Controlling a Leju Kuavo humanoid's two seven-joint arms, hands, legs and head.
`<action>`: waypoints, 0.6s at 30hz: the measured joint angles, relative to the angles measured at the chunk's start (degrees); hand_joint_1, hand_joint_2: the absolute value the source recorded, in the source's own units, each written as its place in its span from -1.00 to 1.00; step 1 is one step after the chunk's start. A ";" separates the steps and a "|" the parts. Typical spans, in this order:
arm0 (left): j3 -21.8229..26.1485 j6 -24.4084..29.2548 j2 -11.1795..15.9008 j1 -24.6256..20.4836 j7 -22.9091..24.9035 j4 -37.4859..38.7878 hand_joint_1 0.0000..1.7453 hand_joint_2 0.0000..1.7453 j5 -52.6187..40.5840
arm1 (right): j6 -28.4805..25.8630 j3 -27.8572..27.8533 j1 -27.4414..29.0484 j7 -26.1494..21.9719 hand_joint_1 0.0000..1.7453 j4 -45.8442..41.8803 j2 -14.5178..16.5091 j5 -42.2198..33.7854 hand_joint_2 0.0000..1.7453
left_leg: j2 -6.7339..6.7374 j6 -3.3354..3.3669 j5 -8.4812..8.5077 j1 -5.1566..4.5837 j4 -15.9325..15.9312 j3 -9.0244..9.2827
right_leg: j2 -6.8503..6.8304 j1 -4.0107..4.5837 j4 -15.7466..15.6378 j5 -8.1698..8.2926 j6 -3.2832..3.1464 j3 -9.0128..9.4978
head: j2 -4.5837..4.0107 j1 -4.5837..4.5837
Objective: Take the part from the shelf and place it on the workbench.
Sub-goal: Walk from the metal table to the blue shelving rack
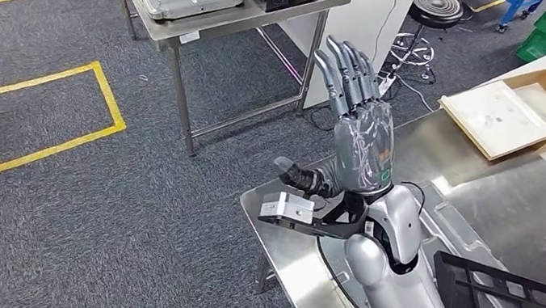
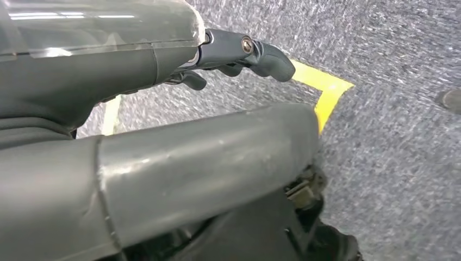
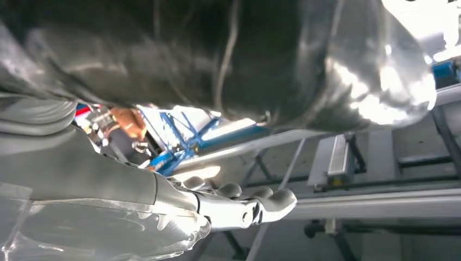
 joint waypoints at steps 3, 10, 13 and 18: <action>0.00 0.39 0.14 -0.01 0.59 0.00 -1.00 -1.00 0.04 | 0.64 0.76 -1.08 0.01 -1.00 0.04 0.16 0.03 -1.00 | 0.67 -1.09 -0.70 0.00 0.98 -0.68 | -1.79 -0.31 -0.80 0.41 -0.77 0.52 | 0.00 -0.04; 0.07 0.73 0.60 -0.52 1.10 0.00 -1.00 -1.00 0.55 | 0.75 1.74 -1.92 -0.14 -1.00 0.51 0.32 -0.07 -1.00 | 6.38 -2.31 -4.38 0.52 11.83 -5.56 | -7.03 -0.20 -0.66 -0.11 -1.37 0.91 | 0.00 -0.15; 0.09 0.84 0.89 -0.73 1.15 0.00 -1.00 -1.00 0.66 | 0.71 1.96 -2.25 -0.19 -1.00 0.51 0.32 -0.13 -1.00 | 8.87 -1.65 -0.64 0.11 2.00 -0.45 | -8.70 0.09 -0.19 -0.74 -0.73 1.10 | 0.00 -0.14; 0.12 0.89 1.02 -0.71 1.10 0.00 -1.00 -1.00 0.63 | 0.64 2.28 -2.70 -0.35 -1.00 0.49 0.33 -0.15 -1.00 | 7.51 0.11 -0.25 -0.10 -0.14 0.24 | -9.21 0.16 0.51 -1.76 0.71 1.23 | 0.00 -0.13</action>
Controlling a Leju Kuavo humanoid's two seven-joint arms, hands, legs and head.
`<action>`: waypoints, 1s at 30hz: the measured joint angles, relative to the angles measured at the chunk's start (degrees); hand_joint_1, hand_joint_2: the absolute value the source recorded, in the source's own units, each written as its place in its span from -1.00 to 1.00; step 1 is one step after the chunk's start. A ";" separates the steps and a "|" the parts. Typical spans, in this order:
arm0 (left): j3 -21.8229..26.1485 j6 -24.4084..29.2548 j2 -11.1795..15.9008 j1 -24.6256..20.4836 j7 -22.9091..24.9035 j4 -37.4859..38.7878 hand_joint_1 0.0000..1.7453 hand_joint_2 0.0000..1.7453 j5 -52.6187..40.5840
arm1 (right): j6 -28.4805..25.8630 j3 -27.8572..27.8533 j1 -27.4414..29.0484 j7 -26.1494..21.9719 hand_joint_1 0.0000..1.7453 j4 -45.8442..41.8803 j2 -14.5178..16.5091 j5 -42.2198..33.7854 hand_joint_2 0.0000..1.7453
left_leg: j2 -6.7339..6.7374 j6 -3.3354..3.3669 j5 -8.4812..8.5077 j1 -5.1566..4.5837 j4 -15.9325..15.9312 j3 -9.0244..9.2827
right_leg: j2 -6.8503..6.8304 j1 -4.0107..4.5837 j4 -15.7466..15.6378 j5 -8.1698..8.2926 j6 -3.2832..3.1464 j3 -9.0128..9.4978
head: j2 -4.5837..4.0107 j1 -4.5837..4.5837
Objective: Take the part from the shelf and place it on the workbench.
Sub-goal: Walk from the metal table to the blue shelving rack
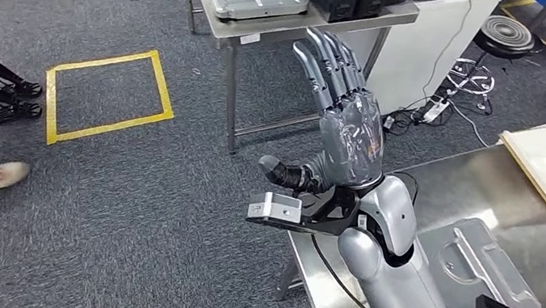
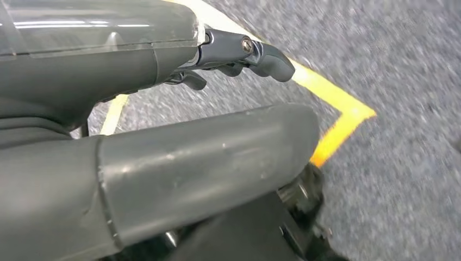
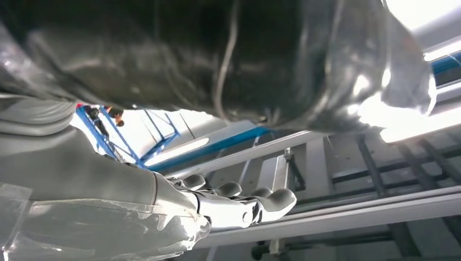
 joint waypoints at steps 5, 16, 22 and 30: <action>0.01 0.17 0.01 -0.88 -0.75 0.00 -1.00 -1.00 -0.31 | -0.19 0.43 0.64 -0.73 -1.00 0.02 -0.22 -0.04 -1.00 | -2.84 0.94 0.40 0.18 -0.38 0.06 | 5.12 -0.38 14.06 -6.44 0.55 -6.79 | 0.00 0.03; -0.04 1.80 1.22 -0.25 -2.03 -0.26 -1.00 -1.00 -0.72 | -2.32 0.84 1.71 -2.34 -1.00 -0.02 -0.05 -1.74 -1.00 | -6.54 -1.74 -0.30 0.33 1.36 -1.55 | 7.79 -0.77 -1.34 1.88 -1.67 -0.35 | 0.00 -0.12; -0.03 2.84 2.78 0.69 -1.96 -0.26 -1.00 -1.00 -0.59 | -2.92 0.79 3.19 -2.95 -1.00 -0.05 0.21 -2.03 -1.00 | -1.29 -2.74 -5.18 0.36 14.01 -7.35 | 2.93 -0.47 -1.44 1.49 -2.26 0.00 | 0.00 -0.31; -0.01 3.09 3.65 1.47 -2.34 -0.39 -1.00 -1.00 -0.52 | -3.20 0.60 3.41 -3.18 -1.00 -0.11 0.80 -2.25 -1.00 | 0.73 -0.12 -0.01 -0.45 -0.31 0.14 | -0.35 0.22 -0.84 -0.19 -0.42 0.96 | 0.00 -0.23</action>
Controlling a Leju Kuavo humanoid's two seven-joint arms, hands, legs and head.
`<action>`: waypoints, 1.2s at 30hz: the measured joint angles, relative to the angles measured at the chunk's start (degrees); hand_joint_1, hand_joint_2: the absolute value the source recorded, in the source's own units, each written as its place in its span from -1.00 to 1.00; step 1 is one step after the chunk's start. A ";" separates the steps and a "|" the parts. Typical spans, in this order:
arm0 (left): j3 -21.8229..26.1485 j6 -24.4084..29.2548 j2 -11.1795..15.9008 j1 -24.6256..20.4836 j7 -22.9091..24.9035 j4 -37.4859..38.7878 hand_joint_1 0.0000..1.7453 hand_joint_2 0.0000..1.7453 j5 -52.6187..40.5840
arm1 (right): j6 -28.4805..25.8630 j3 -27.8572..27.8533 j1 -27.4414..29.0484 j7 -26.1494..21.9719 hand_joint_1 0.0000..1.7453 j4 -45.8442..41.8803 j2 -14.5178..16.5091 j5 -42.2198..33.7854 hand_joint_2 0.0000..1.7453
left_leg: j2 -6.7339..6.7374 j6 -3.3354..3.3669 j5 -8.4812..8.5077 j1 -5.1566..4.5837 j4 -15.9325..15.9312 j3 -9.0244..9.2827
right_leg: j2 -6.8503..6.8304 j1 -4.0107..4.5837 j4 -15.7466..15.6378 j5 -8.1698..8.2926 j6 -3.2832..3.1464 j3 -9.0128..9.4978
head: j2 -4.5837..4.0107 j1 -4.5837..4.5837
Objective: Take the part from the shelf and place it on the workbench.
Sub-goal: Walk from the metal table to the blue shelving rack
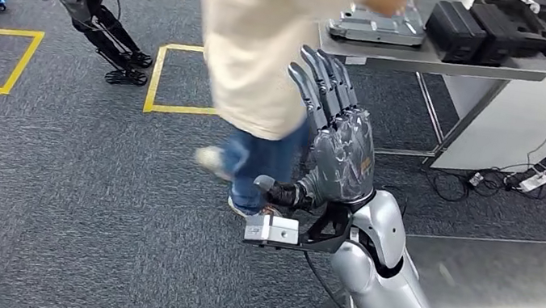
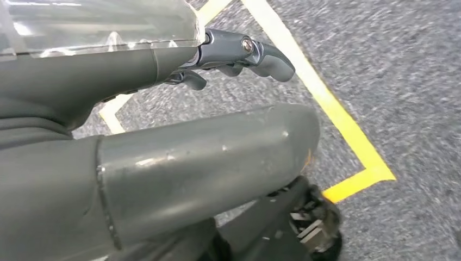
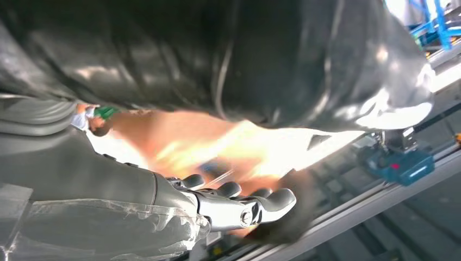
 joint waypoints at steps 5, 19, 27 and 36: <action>0.04 -0.01 0.10 0.34 -0.37 0.00 -1.00 -1.00 -0.10 | -0.41 -0.34 1.15 -0.38 -1.00 -0.13 0.10 -0.59 -1.00 | -2.88 1.17 0.33 0.38 -0.44 0.21 | 5.48 -0.53 13.87 -6.74 0.80 -6.67 | 0.00 0.02; 0.11 -0.27 -0.08 1.04 -0.34 0.00 -1.00 -1.00 -0.37 | -0.73 -0.84 2.01 -0.50 -1.00 0.36 0.47 -0.38 -1.00 | -2.97 -2.04 -4.94 0.69 9.85 -5.31 | 5.78 -0.78 -0.95 2.15 -1.84 -0.92 | 0.00 -0.12; 0.11 -0.27 -0.13 1.04 -0.34 0.00 -1.00 -1.00 -0.37 | -0.72 -0.86 2.17 -0.51 -1.00 0.65 0.48 -0.36 -1.00 | -1.16 -2.27 -4.14 0.97 10.45 -5.26 | 2.47 -0.55 -0.63 1.54 -1.38 -0.75 | 0.00 -0.08; 0.13 -1.69 -0.67 0.38 -1.26 0.00 -1.00 -1.00 0.01 | 1.39 -0.78 1.72 -0.33 -1.00 1.15 0.59 0.60 -1.00 | -2.98 0.93 -0.02 0.71 -0.23 0.21 | 5.40 -0.55 12.66 -6.48 0.96 -6.03 | 0.00 0.01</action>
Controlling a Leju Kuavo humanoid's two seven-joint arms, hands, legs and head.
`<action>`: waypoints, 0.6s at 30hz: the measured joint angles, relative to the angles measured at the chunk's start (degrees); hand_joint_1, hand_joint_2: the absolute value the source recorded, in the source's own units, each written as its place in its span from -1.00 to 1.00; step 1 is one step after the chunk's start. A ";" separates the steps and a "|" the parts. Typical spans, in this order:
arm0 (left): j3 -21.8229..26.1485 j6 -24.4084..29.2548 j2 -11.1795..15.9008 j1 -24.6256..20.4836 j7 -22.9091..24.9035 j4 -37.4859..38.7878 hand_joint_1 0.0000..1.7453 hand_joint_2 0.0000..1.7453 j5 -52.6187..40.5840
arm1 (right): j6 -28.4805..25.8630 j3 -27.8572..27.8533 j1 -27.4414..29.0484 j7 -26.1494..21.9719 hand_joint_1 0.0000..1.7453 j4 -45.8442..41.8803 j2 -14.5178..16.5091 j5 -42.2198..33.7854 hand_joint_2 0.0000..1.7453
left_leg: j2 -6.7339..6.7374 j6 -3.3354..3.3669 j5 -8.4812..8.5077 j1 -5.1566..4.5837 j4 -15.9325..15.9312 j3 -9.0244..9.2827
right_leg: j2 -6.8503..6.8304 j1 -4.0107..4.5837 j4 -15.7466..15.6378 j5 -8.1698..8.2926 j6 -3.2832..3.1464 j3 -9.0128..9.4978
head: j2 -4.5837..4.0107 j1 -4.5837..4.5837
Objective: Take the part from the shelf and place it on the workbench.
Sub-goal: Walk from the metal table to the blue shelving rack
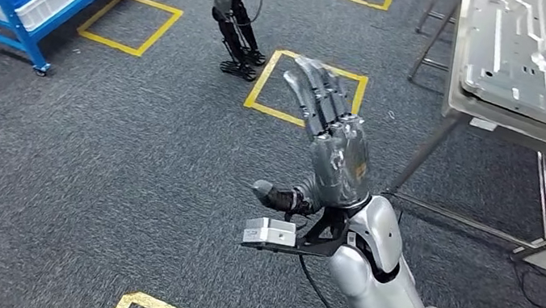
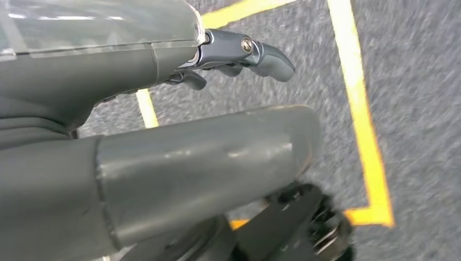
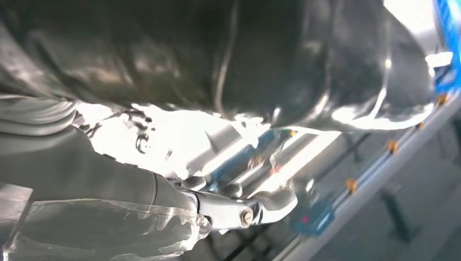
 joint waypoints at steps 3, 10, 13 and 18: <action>0.01 -0.37 -0.66 -0.69 -0.01 0.00 -1.00 -1.00 0.03 | 0.46 0.17 -0.09 0.23 -1.00 0.69 -0.01 0.20 -1.00 | -2.29 0.06 0.01 -0.13 0.16 0.03 | 0.65 0.05 1.62 1.79 -0.29 -1.47 | 0.00 0.00; 0.02 -0.36 -1.29 -0.95 -0.01 0.00 -1.00 -1.00 0.11 | 0.63 0.62 -0.91 0.44 -1.00 1.28 0.03 0.58 -1.00 | -6.26 -1.65 0.34 0.21 0.19 -0.73 | 3.57 0.05 -12.94 8.25 -1.63 4.57 | 0.00 0.02; 0.08 -0.30 -1.25 -0.93 0.25 0.00 -1.00 -1.00 0.50 | 0.81 0.90 -1.49 0.76 -1.00 1.55 0.11 1.03 -1.00 | -2.15 -2.54 -2.12 -0.09 4.30 -2.61 | 1.41 -0.38 -13.96 8.53 -2.36 5.46 | 0.00 -0.08; 0.21 -0.31 -1.46 -0.69 0.90 0.00 -1.00 -1.00 0.85 | 0.95 1.37 -1.87 1.64 -1.00 2.46 0.11 1.66 -1.00 | 0.97 -3.48 -5.70 0.38 15.08 -7.95 | -2.44 -0.06 -13.95 8.01 -2.58 5.82 | 0.00 -0.16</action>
